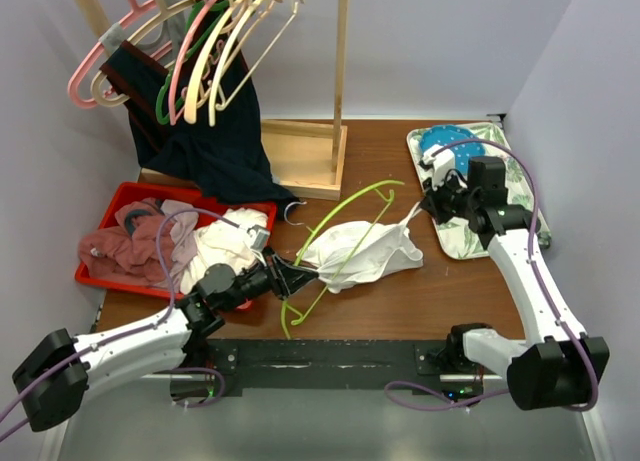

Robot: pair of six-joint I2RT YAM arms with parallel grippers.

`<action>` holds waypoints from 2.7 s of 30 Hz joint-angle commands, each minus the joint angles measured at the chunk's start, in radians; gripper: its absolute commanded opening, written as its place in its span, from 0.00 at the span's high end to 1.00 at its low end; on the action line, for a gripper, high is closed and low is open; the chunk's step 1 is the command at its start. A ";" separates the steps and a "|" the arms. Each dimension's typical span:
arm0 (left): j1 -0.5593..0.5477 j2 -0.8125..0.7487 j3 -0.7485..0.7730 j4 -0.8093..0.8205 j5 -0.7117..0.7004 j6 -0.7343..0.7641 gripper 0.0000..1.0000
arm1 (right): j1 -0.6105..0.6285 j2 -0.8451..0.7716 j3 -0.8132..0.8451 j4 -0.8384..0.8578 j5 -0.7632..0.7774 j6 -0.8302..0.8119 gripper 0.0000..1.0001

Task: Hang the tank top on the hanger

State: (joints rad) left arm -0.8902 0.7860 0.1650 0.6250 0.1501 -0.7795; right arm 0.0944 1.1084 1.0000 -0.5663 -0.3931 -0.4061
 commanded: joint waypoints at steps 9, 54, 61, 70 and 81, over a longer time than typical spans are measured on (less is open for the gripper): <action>0.004 -0.083 0.087 -0.091 0.164 0.157 1.00 | -0.033 -0.030 0.068 0.114 -0.115 0.029 1.00; 0.008 -0.309 0.103 -0.375 0.034 0.322 1.00 | -0.053 0.054 0.077 0.209 -0.090 0.115 1.00; 0.008 -0.269 0.090 -0.346 0.075 0.327 1.00 | -0.055 0.056 0.075 0.209 -0.081 0.116 1.00; 0.008 -0.268 0.094 -0.380 0.034 0.338 1.00 | -0.056 0.056 0.074 0.209 -0.082 0.116 1.00; 0.008 -0.220 0.131 -0.446 0.003 0.362 1.00 | -0.056 0.050 0.078 0.206 -0.093 0.115 1.00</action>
State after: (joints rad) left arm -0.8856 0.5419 0.2489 0.1543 0.1677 -0.4515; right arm 0.0490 1.1652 1.0451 -0.4019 -0.4721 -0.2985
